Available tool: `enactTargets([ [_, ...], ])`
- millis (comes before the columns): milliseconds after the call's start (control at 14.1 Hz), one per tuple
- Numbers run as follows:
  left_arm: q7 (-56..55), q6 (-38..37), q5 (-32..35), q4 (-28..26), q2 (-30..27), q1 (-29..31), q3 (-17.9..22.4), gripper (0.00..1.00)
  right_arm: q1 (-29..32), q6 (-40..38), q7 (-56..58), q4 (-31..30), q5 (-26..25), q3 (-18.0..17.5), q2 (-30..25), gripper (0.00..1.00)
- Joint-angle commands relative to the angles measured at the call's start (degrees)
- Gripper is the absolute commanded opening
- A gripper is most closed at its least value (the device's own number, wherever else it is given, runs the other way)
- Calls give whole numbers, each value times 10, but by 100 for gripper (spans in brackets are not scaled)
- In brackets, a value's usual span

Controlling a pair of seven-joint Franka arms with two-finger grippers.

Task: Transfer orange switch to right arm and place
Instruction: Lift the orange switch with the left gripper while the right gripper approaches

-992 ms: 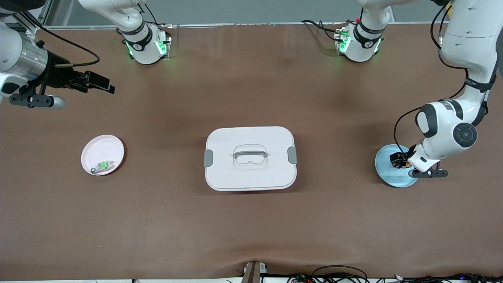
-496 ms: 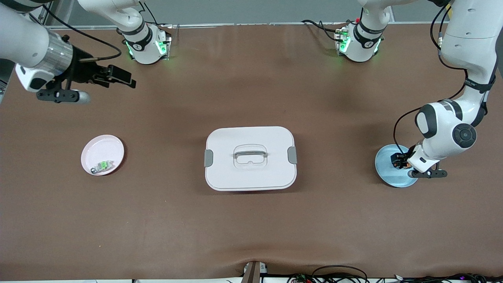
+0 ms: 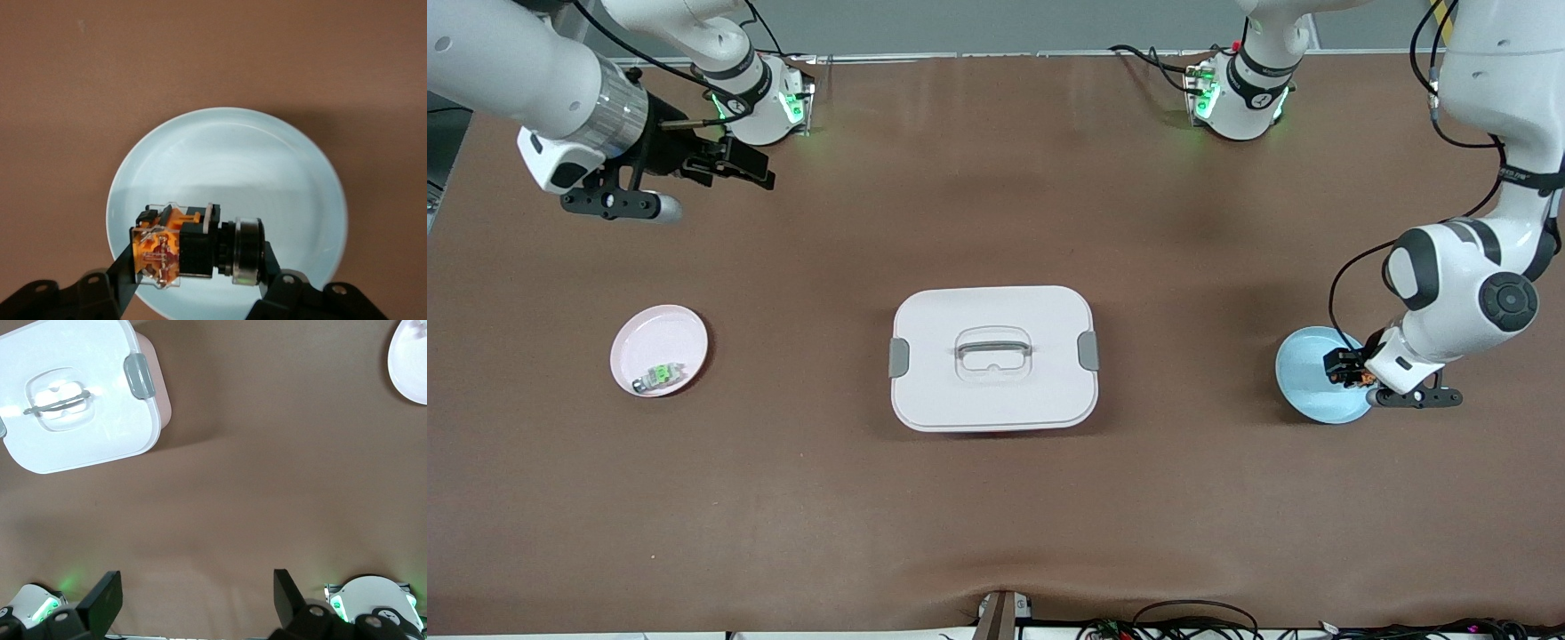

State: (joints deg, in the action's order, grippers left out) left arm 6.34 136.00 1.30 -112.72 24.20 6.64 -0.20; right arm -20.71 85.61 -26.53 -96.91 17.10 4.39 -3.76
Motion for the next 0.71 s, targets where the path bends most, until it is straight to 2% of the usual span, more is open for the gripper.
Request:
enactTargets([
  [0, -44, -63, -35, 8, -42, 2, -30, 0, -14, 20, -12, -3, 14, 3, -7, 100],
  [212, -119, -116, -52, 35, -56, 2, -72, 0, -17, 40, -32, -4, 56, 4, -7, 100],
  [425, -240, -148, -53, 66, -56, 1, -124, 0, -49, 68, -81, -6, 56, 3, -5, 100],
  [637, -374, -160, -102, 106, -48, -3, -181, 0, -80, 100, -120, -7, 57, 3, -4, 100],
])
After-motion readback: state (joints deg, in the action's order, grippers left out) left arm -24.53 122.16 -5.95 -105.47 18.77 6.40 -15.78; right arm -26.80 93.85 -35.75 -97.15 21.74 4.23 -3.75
